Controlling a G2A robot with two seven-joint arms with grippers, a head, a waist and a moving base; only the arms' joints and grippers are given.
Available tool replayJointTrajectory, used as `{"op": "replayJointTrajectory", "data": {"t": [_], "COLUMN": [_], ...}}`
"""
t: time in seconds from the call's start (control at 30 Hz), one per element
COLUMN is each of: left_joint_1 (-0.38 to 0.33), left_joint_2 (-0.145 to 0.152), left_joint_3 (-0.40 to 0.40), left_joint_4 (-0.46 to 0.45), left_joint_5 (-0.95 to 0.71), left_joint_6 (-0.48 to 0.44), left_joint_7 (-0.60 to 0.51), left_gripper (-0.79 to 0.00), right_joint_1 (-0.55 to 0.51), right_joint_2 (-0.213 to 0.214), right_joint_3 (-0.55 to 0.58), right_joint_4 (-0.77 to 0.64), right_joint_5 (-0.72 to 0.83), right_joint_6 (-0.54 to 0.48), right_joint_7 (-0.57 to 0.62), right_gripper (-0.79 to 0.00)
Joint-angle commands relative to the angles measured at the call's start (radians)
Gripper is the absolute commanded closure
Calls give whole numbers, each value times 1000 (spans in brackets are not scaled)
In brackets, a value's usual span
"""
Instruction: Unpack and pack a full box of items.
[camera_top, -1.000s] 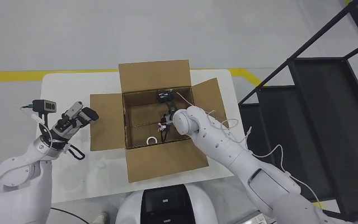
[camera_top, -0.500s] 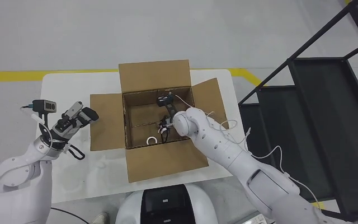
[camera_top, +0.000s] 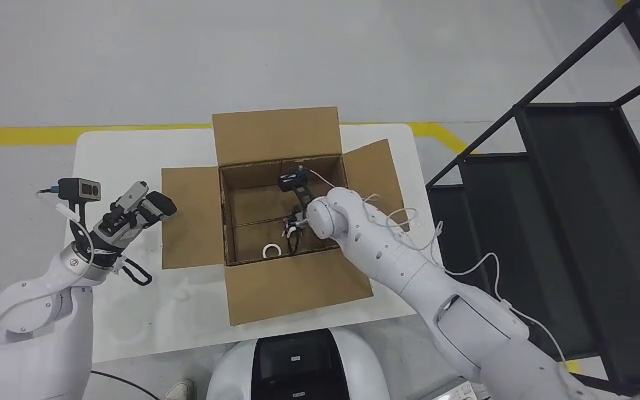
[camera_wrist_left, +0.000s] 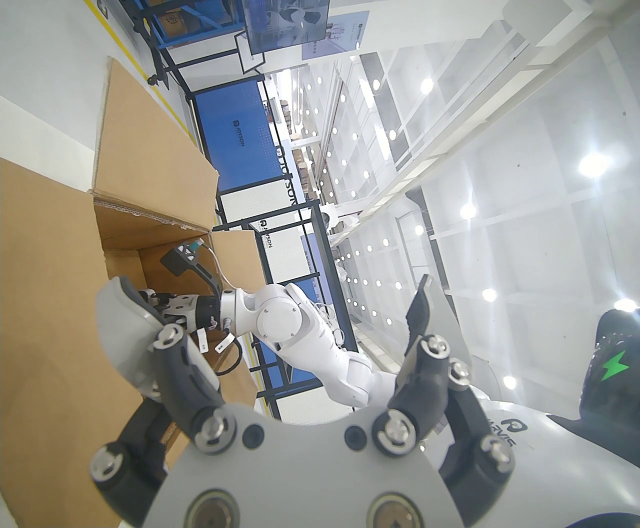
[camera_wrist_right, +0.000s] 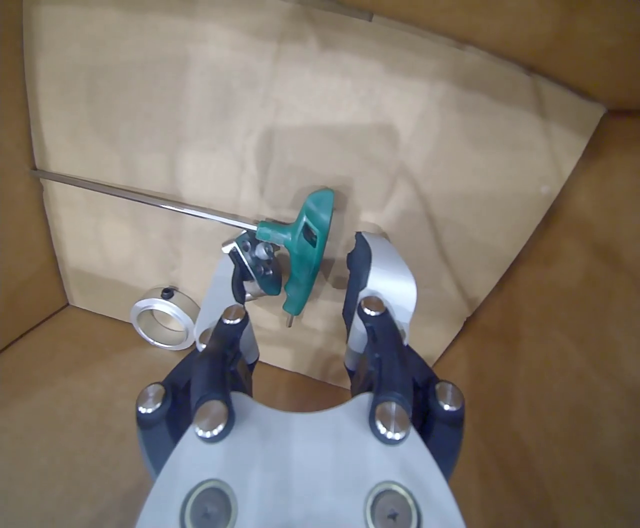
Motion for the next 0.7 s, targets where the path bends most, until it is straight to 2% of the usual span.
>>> {"op": "replayJointTrajectory", "data": {"t": [0.0, 0.07, 0.1, 0.33, 0.67], "left_joint_1": [0, 0, 0, 0, 0], "left_joint_2": [0, 0, 0, 0, 0], "left_joint_3": [0, 0, 0, 0, 0], "left_joint_4": [0, 0, 0, 0, 0], "left_joint_5": [0, 0, 0, 0, 0], "left_joint_6": [0, 0, 0, 0, 0], "left_joint_7": [0, 0, 0, 0, 0], "left_gripper": [-785, -785, -785, -785, -785], "right_joint_1": [5, 10, 11, -2, -108], "right_joint_2": [-5, -10, -12, -9, 35], "right_joint_3": [-2, -3, -3, 21, 93], "right_joint_4": [13, 24, 28, -12, -246], "right_joint_5": [4, 6, 6, -10, -104], "right_joint_6": [-2, -5, -6, 1, 12], "right_joint_7": [-2, -5, -5, -21, 20], "right_gripper": [-191, -28, 0, 0, 0]}}
